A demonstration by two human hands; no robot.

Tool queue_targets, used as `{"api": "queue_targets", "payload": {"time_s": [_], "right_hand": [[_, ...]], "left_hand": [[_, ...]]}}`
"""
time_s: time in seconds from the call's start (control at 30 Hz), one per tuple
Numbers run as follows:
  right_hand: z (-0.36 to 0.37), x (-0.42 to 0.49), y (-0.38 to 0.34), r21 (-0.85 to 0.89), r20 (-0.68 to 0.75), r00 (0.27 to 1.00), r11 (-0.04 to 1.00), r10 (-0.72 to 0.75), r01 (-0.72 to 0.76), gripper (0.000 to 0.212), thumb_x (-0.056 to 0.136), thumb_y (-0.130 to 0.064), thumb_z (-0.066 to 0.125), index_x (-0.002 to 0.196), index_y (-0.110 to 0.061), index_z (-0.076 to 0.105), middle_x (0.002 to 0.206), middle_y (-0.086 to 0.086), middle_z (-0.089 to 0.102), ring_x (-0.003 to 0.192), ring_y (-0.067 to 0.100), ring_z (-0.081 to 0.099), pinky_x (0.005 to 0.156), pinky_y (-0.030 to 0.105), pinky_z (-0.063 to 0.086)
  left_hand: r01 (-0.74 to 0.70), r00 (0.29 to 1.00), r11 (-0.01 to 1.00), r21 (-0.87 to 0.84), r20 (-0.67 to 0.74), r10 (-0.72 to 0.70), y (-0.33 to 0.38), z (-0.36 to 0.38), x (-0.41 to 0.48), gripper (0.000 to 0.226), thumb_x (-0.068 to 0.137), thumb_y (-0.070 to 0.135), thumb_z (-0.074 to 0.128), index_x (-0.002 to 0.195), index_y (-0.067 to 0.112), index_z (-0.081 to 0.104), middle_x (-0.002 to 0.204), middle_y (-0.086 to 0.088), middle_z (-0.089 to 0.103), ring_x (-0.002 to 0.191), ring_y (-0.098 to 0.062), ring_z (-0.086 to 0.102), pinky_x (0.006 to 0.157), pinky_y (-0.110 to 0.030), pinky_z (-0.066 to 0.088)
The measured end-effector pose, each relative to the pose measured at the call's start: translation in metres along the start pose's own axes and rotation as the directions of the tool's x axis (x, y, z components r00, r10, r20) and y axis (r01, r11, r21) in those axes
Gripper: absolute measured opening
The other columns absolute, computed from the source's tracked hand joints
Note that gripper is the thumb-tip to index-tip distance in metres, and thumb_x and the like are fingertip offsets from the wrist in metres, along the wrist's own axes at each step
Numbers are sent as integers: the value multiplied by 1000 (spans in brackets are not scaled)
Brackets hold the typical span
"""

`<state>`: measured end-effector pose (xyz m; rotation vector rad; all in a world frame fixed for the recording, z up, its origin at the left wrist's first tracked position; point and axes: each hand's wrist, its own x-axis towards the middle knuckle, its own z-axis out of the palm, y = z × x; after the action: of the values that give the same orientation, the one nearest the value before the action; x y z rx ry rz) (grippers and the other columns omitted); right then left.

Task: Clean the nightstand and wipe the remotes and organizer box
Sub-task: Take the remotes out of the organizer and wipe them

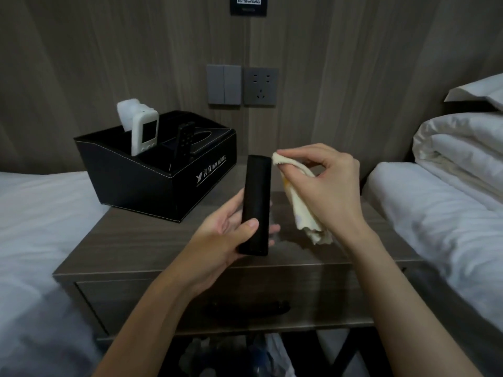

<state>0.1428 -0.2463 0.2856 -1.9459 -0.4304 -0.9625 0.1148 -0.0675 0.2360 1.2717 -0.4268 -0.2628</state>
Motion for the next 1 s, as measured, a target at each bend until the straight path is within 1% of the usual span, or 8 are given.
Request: {"api": "queue_targets", "payload": {"time_s": [0.13,0.23,0.43,0.57,0.67,0.77,0.9,1.0], "right_hand": [[2,0,6,-67,-24,999,997,-39,37,19,82,-13,71,97,-23,77,92,-13,71,88,-1,64,76,8,44],[2,-1,10,-135,-37,997,989,-68,63,19,84,-14,70,99,-24,77,93,-13,70,88,-3,63,76,9,45],[5,-3,11,-181,36,997,980,-74,79,18,84,-18,70,99,-26,77,93,-14,68,87,0,63,79,22,52],[12,-10,8,-165,150,985,981,-79,104,18,85,-19,70,100,-25,76,97,-13,68,88,3,64,78,31,54],[18,-16,5,-133,207,974,984,-88,117,17,85,-19,70,100,-25,76,95,-13,67,88,2,64,77,29,54],[22,-22,1,-63,245,966,993,-77,95,17,85,-16,72,99,-24,77,93,-13,68,85,2,64,75,23,53],[23,-28,-4,34,360,931,998,-62,54,18,83,-16,74,99,-25,77,93,-13,69,89,1,64,75,14,50],[19,-29,-6,99,440,896,995,-57,15,18,81,-14,75,96,-23,78,93,-12,70,91,2,65,78,13,48]], "left_hand": [[-9,998,998,68,66,5,-3,7,0,63,86,9,55,142,31,37,129,-3,64,109,-27,66,85,-32,56],[-16,996,996,88,86,9,-5,8,0,62,90,8,57,143,33,35,131,-4,62,110,-29,66,85,-34,56],[-43,997,995,85,63,38,-8,8,3,59,86,8,59,134,36,41,122,-5,67,107,-27,67,84,-33,57],[-36,999,998,48,35,34,-7,1,5,55,91,8,59,136,35,42,123,-6,67,111,-23,65,86,-33,56],[-58,998,998,22,8,58,-5,-4,5,55,95,7,53,142,32,38,128,-9,63,117,-24,61,93,-39,54],[-104,994,994,23,-42,105,-2,-10,6,56,97,5,45,147,28,35,130,-14,61,116,-28,59,98,-43,50],[-163,978,986,-21,-135,159,2,-17,7,59,92,6,46,147,24,34,124,-4,66,116,-18,62,82,-29,57],[-188,963,979,-78,-212,168,3,-21,8,64,89,7,49,148,26,33,127,-2,64,118,-18,61,83,-30,57]]}}
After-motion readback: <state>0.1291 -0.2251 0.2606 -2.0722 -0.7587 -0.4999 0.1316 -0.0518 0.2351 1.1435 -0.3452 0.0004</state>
